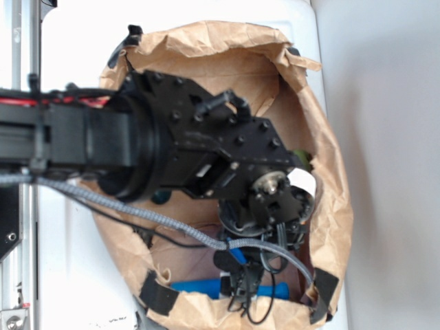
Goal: Grab the blue bottle.
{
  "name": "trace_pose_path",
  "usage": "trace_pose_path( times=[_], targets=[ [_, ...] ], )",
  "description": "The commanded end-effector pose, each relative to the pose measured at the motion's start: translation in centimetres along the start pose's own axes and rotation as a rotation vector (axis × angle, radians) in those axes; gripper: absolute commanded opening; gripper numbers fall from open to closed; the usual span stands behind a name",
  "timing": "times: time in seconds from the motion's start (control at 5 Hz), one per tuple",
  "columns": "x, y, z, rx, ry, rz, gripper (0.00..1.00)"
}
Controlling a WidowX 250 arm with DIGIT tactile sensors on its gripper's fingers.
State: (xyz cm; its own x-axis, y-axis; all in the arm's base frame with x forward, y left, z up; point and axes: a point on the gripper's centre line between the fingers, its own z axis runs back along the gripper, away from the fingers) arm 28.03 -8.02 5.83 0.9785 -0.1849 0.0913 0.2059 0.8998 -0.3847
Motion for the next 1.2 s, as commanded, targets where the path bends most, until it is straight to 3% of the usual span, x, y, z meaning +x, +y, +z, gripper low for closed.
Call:
trace_pose_path(
  times=[0.0,0.4,0.6,0.8,1.0],
  targets=[
    [0.5,0.1,0.8,-0.055,0.08,-0.07,1.0],
    [0.2,-3.2,-0.7,-0.028,0.002,0.065,1.0],
    [0.2,-4.2,0.5,-0.017,0.002,0.046,1.0],
    [-0.5,-5.4,0.5,0.075,-0.083,0.002,1.0],
    [-1.0,-5.0,-1.0,0.141,-0.097,-0.043,1.0]
  ],
)
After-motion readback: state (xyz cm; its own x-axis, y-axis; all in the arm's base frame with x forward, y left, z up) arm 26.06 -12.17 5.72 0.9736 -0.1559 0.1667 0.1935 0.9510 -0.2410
